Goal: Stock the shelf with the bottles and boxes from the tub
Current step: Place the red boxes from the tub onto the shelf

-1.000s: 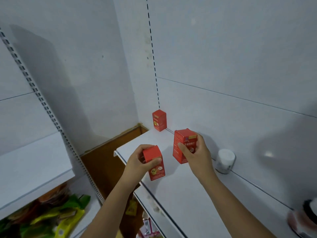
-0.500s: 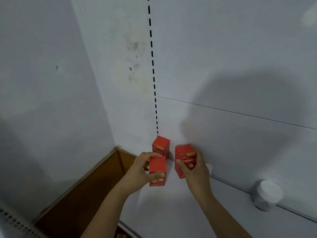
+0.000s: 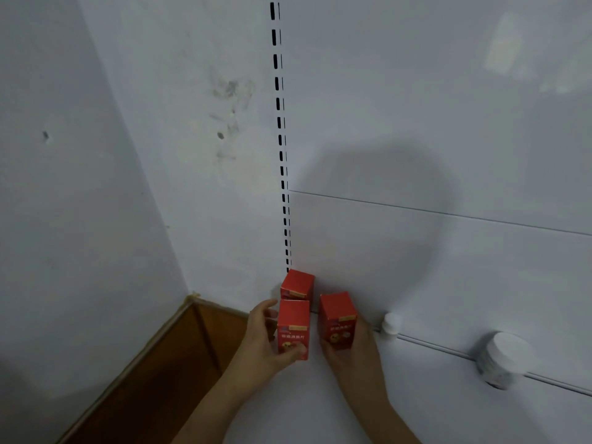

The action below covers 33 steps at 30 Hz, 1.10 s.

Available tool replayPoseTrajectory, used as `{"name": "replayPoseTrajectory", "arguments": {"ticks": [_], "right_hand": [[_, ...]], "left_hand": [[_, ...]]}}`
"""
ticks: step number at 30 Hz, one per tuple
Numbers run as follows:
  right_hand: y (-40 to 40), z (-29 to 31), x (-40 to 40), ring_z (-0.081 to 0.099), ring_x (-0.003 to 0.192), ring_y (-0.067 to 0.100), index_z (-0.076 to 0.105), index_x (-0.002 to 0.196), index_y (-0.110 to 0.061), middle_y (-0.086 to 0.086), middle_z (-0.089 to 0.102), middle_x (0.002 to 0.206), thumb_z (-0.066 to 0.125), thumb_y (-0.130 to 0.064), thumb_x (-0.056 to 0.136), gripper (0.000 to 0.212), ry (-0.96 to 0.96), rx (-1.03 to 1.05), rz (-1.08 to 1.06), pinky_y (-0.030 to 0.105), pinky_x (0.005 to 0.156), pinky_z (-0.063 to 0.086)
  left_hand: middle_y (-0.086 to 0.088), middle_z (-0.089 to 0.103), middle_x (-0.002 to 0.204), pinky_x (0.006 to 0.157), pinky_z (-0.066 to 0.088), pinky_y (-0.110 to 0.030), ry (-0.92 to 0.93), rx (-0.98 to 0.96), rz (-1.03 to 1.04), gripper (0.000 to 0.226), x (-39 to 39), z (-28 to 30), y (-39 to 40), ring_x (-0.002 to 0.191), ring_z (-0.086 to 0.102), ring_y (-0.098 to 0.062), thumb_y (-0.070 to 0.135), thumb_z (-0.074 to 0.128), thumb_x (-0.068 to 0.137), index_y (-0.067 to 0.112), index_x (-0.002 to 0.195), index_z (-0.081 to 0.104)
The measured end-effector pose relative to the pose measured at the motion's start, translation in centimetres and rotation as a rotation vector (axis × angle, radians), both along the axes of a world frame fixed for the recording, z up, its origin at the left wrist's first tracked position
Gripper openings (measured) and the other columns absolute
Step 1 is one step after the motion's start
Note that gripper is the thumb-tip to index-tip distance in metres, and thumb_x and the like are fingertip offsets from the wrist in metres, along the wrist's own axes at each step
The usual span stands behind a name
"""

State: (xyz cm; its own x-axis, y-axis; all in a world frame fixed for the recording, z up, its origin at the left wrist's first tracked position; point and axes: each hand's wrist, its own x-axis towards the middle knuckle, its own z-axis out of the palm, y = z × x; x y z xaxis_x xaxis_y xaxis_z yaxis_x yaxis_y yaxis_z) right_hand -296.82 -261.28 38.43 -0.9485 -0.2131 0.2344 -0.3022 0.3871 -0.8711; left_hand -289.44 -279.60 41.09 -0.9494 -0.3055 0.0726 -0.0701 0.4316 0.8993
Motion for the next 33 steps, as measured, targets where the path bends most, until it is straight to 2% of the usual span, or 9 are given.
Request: {"name": "replayPoseTrajectory", "arguments": {"ticks": [3, 6, 11, 14, 17, 20, 23, 27, 33], "right_hand": [[0.4, -0.5, -0.4, 0.060, 0.105, 0.013, 0.050, 0.129, -0.022, -0.004, 0.059, 0.117, 0.081, -0.028, 0.077, 0.061, -0.003, 0.059, 0.027, 0.025, 0.086, 0.048], [0.0, 0.0, -1.3, 0.061, 0.101, 0.011, 0.051, 0.131, -0.019, -0.003, 0.060, 0.117, 0.081, -0.032, 0.077, 0.063, -0.027, 0.107, 0.051, 0.023, 0.084, 0.049], [-0.7, 0.8, -2.7, 0.060, 0.105, 0.017, 0.052, 0.130, -0.015, 0.001, 0.059, 0.117, 0.081, -0.027, 0.076, 0.062, -0.048, 0.157, 0.093, 0.023, 0.086, 0.046], [0.0, 1.0, -2.3, 0.058, 0.111, 0.016, 0.050, 0.133, -0.017, 0.001, 0.058, 0.122, 0.080, -0.033, 0.078, 0.065, -0.044, 0.174, 0.082, 0.025, 0.092, 0.046], [2.2, 2.7, -0.8, 0.052, 0.121, 0.016, 0.043, 0.142, -0.015, 0.003, 0.053, 0.134, 0.075, -0.031, 0.084, 0.068, 0.021, 0.201, 0.027, 0.028, 0.100, 0.043], [5.2, 5.8, 0.6, 0.055, 0.114, 0.009, 0.046, 0.141, -0.018, -0.003, 0.056, 0.129, 0.068, -0.027, 0.090, 0.056, 0.093, 0.175, -0.008, 0.028, 0.098, 0.047], [9.1, 9.0, 1.3, 0.056, 0.106, 0.003, 0.052, 0.136, -0.018, -0.005, 0.059, 0.121, 0.064, -0.029, 0.093, 0.046, 0.178, 0.117, -0.066, 0.023, 0.094, 0.047], [17.2, 12.3, 2.5, 0.053, 0.113, 0.002, 0.050, 0.139, -0.017, -0.005, 0.057, 0.129, 0.054, -0.041, 0.097, 0.048, 0.256, 0.114, -0.158, 0.022, 0.098, 0.044], [33.8, 15.1, 6.8, 0.041, 0.134, 0.007, 0.039, 0.147, -0.024, -0.008, 0.044, 0.147, 0.043, -0.048, 0.100, 0.053, 0.255, 0.147, -0.304, 0.030, 0.112, 0.035]], "left_hand": [[0.010, 0.054, 0.126, 0.089, 0.051, -0.015, -0.010, 0.064, 0.012, 0.081, 0.1, -0.6, 0.7, 0.112, 0.058, -0.002, 0.041, 0.086, 0.070, 0.033, 0.132, 0.035], [0.013, 0.057, 0.122, 0.088, 0.050, -0.014, -0.010, 0.056, 0.044, 0.070, 0.0, -0.7, 0.6, 0.110, 0.059, -0.002, 0.038, 0.083, 0.073, 0.033, 0.128, 0.040], [0.013, 0.056, 0.128, 0.101, 0.049, -0.028, -0.029, 0.027, 0.011, 0.076, 0.2, -0.5, 0.0, 0.114, 0.055, 0.003, 0.041, 0.083, 0.074, 0.029, 0.137, 0.041], [0.011, 0.046, 0.134, 0.105, 0.044, -0.027, -0.014, -0.028, 0.048, 0.089, 1.1, 0.2, -0.2, 0.122, 0.049, -0.002, 0.051, 0.081, 0.072, 0.028, 0.144, 0.033], [0.010, 0.042, 0.129, 0.097, 0.041, -0.022, 0.118, -0.198, 0.190, 0.077, 2.3, 2.6, 0.4, 0.118, 0.045, -0.001, 0.058, 0.068, 0.078, 0.030, 0.141, 0.035], [0.008, 0.045, 0.120, 0.088, 0.041, -0.014, 0.315, -0.323, 0.238, 0.051, 2.3, 5.7, 2.4, 0.110, 0.048, -0.007, 0.048, 0.062, 0.090, 0.027, 0.132, 0.045], [0.011, 0.046, 0.113, 0.086, 0.043, -0.017, 0.384, -0.398, 0.118, 0.037, 1.5, 7.6, 7.0, 0.104, 0.050, -0.008, 0.041, 0.057, 0.090, 0.023, 0.122, 0.052], [0.014, 0.051, 0.119, 0.095, 0.046, -0.023, 0.342, -0.440, -0.130, 0.041, 1.6, 7.5, 16.2, 0.109, 0.050, -0.003, 0.045, 0.053, 0.090, 0.024, 0.125, 0.055], [0.022, 0.045, 0.135, 0.106, 0.030, -0.009, 0.271, -0.410, -0.462, 0.051, 4.3, 5.7, 32.0, 0.124, 0.040, 0.008, 0.056, 0.046, 0.092, 0.034, 0.138, 0.044]]}}
